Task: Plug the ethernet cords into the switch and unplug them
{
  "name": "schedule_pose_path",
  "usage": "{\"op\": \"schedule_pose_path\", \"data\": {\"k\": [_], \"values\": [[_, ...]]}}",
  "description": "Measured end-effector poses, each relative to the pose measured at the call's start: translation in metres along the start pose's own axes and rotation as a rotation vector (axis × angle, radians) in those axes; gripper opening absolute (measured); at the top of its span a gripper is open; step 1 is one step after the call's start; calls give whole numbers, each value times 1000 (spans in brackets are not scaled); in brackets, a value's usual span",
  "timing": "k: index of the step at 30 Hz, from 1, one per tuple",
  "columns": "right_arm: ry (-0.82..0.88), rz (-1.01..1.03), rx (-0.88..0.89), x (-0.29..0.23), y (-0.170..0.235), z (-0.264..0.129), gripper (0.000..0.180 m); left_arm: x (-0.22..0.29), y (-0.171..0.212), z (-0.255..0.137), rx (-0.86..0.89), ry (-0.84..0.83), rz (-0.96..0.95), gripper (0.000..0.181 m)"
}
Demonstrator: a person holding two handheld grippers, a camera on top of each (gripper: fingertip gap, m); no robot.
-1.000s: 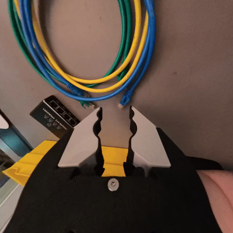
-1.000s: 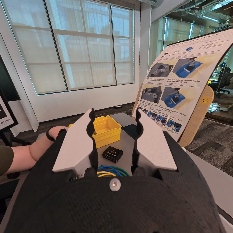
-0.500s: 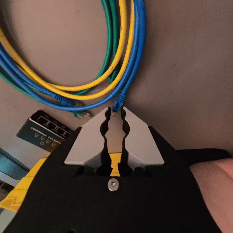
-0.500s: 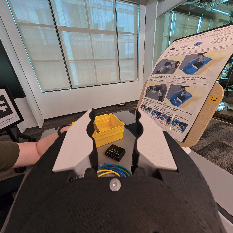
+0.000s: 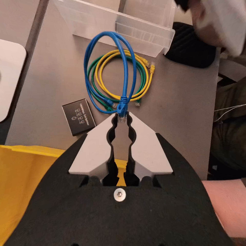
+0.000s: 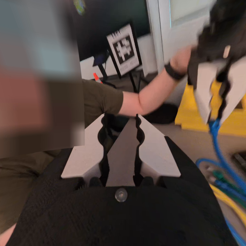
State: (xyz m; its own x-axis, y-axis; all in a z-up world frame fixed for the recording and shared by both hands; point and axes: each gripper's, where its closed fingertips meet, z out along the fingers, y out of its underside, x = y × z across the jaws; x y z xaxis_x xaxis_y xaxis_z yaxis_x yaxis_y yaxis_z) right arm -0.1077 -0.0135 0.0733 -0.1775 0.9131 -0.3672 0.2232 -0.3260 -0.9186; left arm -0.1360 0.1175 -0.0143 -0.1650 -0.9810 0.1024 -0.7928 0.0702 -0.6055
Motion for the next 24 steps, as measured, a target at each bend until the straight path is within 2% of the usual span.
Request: {"op": "schedule_pose_path", "data": {"k": [1, 2, 4, 8, 10, 12, 18, 22, 24], "values": [[-16, 101, -35, 14, 10, 14, 35, -3, 1, -5, 18, -7, -18, 12], [-25, 189, -35, 28, 16, 24, 26, -6, 3, -10, 32, -9, -31, 12], [82, 296, -17, 70, 28, 38, 22, -8, 4, -18, 61, -16, -40, 12], [417, 303, 117, 139, 30, 32, 28, -7, 2, -25, 90, -20, -26, 12], [527, 258, 112, 153, 34, 27, 33, -3, -1, -26, 96, -15, -4, 12], [581, 220, 129, 159, 31, 23, 44, 1, -2, -27, 96, -12, 19, 11], [430, 224, 348, 147, 4, 19, 46, 9, -4, -29, 100, -4, 56, 11], [311, 276, 417, 139, -3, 19, 33, 13, -4, -31, 104, 5, 74, 11], [308, 271, 414, 139, -2, 19, 18, 17, -5, -31, 107, 23, 83, 11]]}}
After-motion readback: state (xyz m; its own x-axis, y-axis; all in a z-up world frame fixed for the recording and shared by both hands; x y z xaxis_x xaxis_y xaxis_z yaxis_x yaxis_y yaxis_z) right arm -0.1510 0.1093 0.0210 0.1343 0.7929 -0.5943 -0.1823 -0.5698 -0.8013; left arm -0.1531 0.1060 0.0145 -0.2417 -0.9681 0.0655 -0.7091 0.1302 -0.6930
